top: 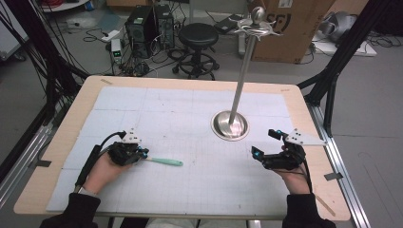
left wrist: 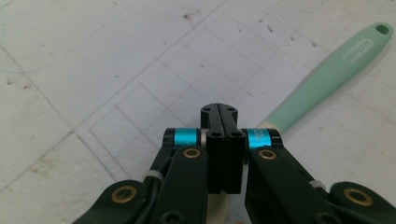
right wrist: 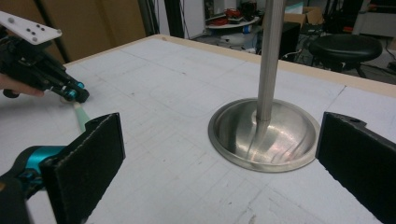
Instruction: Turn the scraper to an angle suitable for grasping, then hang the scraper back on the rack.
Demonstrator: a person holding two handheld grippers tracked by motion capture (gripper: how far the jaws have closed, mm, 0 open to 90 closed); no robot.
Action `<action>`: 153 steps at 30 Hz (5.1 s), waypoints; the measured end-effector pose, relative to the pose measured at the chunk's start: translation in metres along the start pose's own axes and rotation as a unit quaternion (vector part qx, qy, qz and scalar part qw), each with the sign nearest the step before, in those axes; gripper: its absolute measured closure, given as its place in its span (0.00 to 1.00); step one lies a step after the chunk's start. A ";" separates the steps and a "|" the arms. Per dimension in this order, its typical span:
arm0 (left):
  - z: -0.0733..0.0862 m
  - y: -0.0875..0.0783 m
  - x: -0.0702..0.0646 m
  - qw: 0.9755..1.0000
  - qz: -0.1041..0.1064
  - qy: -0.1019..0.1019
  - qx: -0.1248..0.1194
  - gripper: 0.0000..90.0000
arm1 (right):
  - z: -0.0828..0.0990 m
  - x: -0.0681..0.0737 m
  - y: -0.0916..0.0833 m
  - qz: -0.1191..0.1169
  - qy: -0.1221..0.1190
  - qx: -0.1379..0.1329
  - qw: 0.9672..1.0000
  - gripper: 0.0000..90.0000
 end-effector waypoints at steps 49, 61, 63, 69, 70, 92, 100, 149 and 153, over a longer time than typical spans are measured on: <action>-0.023 -0.085 0.010 0.951 -0.012 -0.017 -0.308 0.46 | -0.006 -0.001 0.012 -0.010 -0.001 -0.001 1.000 0.00; -0.026 -0.081 0.006 0.952 -0.023 0.028 -0.303 0.16 | -0.006 -0.002 0.011 -0.012 -0.002 -0.002 1.000 0.00; -0.026 -0.080 0.006 0.953 -0.021 0.032 -0.300 0.16 | -0.006 -0.002 0.011 -0.012 -0.001 -0.002 1.000 0.00; -0.025 -0.074 0.004 0.958 -0.007 0.035 -0.283 0.16 | -0.006 -0.003 0.010 -0.012 0.000 -0.003 1.000 0.00; -0.025 -0.073 0.004 0.959 -0.006 0.036 -0.280 0.16 | -0.006 -0.003 0.010 -0.012 -0.001 -0.002 1.000 0.00; -0.026 -0.064 0.001 0.965 0.024 0.035 -0.257 0.18 | -0.006 -0.003 0.007 -0.013 0.002 -0.005 1.000 0.00; -0.031 -0.054 -0.007 0.969 0.067 0.044 -0.235 0.18 | -0.006 -0.003 0.004 -0.015 0.004 -0.008 1.000 0.00; -0.051 0.001 -0.030 0.958 0.194 0.159 0.137 0.67 | -0.005 -0.006 0.001 -0.021 0.012 -0.008 1.000 0.00; -0.050 0.003 -0.032 0.954 0.193 0.165 0.160 0.71 | -0.006 -0.006 0.002 -0.022 0.011 -0.008 1.000 0.00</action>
Point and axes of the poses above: each handheld gripper's, and its own axes: y roughly forward along the jaws, z roughly out of its underside, x roughly to its left, the point moved 1 cm from there along y, roughly forward along the jaws, and after that the axes turned 12 degrees about y, right-handed, at the moved point
